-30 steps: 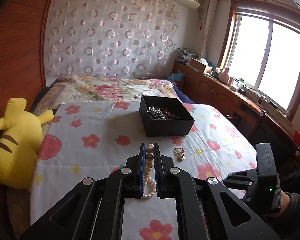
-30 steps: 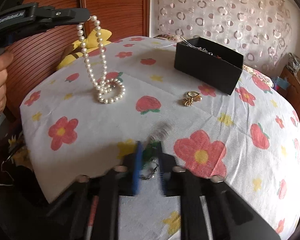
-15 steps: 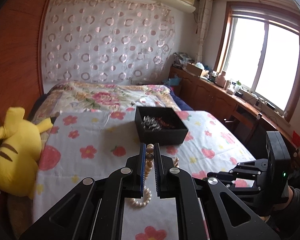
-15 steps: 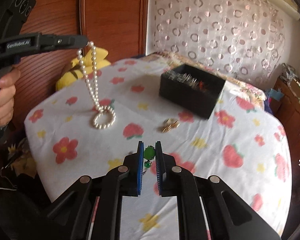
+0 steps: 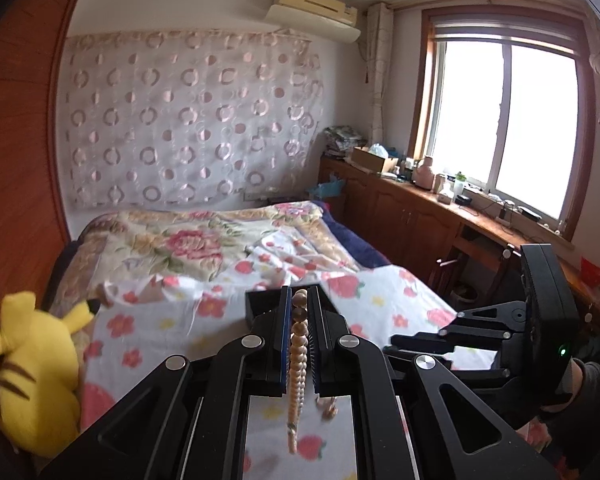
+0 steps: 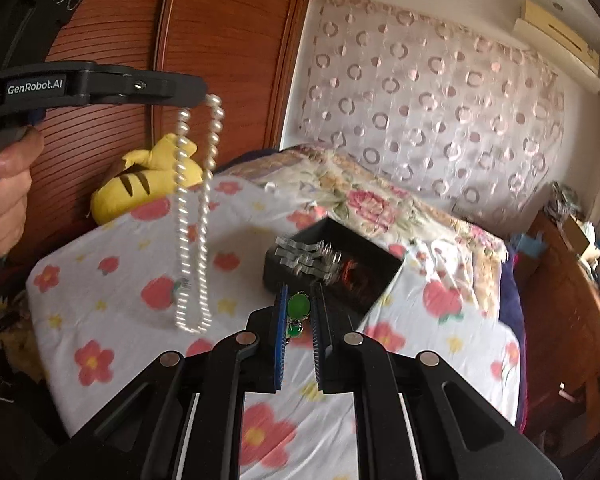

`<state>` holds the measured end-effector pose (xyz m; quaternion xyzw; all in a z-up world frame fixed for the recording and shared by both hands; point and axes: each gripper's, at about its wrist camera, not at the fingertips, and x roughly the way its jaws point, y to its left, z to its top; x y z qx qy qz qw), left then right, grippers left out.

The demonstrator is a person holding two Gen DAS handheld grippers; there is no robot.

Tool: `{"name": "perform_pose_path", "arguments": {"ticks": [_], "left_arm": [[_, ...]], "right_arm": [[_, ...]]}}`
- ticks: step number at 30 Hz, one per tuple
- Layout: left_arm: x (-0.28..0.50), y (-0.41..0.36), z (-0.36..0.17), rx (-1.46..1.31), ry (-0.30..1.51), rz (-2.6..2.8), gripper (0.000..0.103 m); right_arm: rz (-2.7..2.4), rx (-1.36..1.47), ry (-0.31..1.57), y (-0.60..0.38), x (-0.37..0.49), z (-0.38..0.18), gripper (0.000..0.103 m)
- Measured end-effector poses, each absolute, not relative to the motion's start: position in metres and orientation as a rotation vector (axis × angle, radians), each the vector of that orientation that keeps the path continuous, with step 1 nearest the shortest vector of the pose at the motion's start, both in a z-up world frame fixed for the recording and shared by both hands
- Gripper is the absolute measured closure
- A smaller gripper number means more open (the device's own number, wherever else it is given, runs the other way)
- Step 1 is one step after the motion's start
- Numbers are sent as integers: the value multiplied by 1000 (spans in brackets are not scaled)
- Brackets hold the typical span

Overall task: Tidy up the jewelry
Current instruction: 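Carry the pearl necklace and jade pendant into the black box, opening both tools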

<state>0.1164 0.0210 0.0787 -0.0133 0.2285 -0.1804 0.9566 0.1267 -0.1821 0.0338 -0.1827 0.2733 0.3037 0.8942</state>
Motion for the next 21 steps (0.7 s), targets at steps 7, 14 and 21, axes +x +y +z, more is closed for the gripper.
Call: {"name": "perform_pose_path", "arguments": {"ticks": [7, 14, 21], "left_arm": [[158, 12, 102, -35, 448, -385, 96], [203, -4, 115, 2, 456, -376, 96], [229, -11, 123, 14, 457, -372, 96]], "right_arm": [[647, -375, 552, -172, 175, 56, 90], [670, -369, 552, -170, 221, 56, 90], [708, -337, 604, -168, 251, 31, 90]]}}
